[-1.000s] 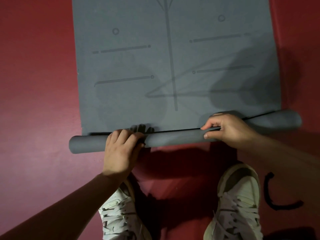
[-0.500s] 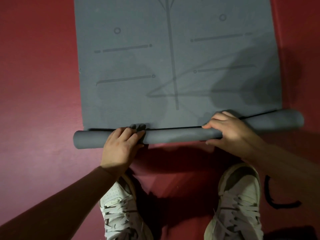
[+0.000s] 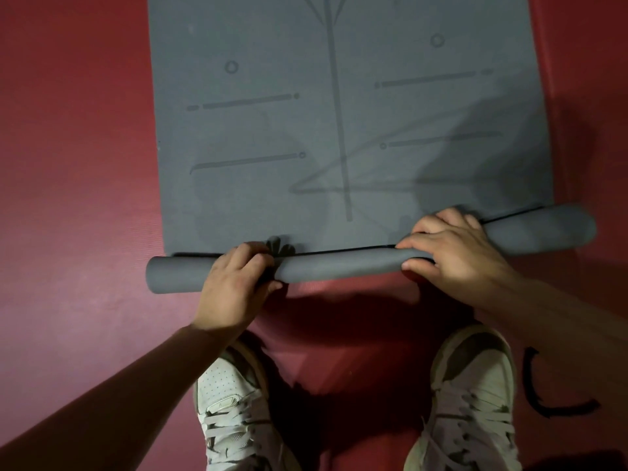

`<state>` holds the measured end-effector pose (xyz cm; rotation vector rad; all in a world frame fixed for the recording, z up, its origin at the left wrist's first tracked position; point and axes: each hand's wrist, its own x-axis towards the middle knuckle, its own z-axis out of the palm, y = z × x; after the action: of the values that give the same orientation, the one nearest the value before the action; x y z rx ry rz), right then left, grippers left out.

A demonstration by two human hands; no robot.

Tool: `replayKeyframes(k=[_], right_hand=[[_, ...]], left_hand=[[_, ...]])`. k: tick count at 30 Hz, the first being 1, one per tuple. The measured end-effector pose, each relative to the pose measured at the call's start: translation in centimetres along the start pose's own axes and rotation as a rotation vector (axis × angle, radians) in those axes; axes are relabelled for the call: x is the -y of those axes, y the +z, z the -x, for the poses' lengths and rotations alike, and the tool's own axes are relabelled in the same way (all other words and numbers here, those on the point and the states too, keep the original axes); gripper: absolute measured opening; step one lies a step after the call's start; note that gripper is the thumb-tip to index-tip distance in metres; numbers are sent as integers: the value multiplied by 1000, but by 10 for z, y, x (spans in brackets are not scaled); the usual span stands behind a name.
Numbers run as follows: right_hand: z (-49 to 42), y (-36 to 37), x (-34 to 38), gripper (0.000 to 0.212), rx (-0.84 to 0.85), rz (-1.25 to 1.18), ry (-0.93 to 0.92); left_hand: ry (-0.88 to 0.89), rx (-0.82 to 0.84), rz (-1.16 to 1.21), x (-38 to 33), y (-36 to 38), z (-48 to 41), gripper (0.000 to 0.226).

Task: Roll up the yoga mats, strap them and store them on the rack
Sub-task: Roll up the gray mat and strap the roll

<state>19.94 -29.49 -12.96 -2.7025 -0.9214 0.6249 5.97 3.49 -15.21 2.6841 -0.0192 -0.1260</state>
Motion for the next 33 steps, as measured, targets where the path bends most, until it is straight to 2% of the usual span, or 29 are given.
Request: replayKeyframes(k=[4, 7, 9, 10, 12, 18, 23, 26, 30, 33], right_hand=[[-8, -7, 0, 48, 67, 15, 2], [-15, -13, 0, 37, 89, 12, 27], [-18, -11, 1, 45, 85, 14, 41], [-19, -11, 1, 48, 73, -8, 61], [-18, -8, 2, 40, 21, -55, 85], [-8, 0, 10, 32, -225, 18, 81], [7, 0, 20, 40, -267, 171, -23], [17, 1, 19, 57, -196, 192, -29], [10, 2, 20, 46, -183, 146, 10], [9, 4, 18, 41, -216, 106, 19]], left_hand=[[-23, -66, -85, -3, -4, -4, 39], [2, -78, -183, -4, -7, -9, 35], [0, -70, -221, -6, -7, -11, 37], [-10, -63, -236, -7, -7, -12, 38], [-43, -55, -242, -9, -6, -12, 40], [-106, -6, -180, -10, -11, -20, 33], [-112, 1, -219, -8, -10, -19, 34], [-110, -20, -237, -8, -9, -21, 35], [-68, -99, -306, -11, -8, -16, 32], [-37, -80, -328, -10, -6, -7, 49]])
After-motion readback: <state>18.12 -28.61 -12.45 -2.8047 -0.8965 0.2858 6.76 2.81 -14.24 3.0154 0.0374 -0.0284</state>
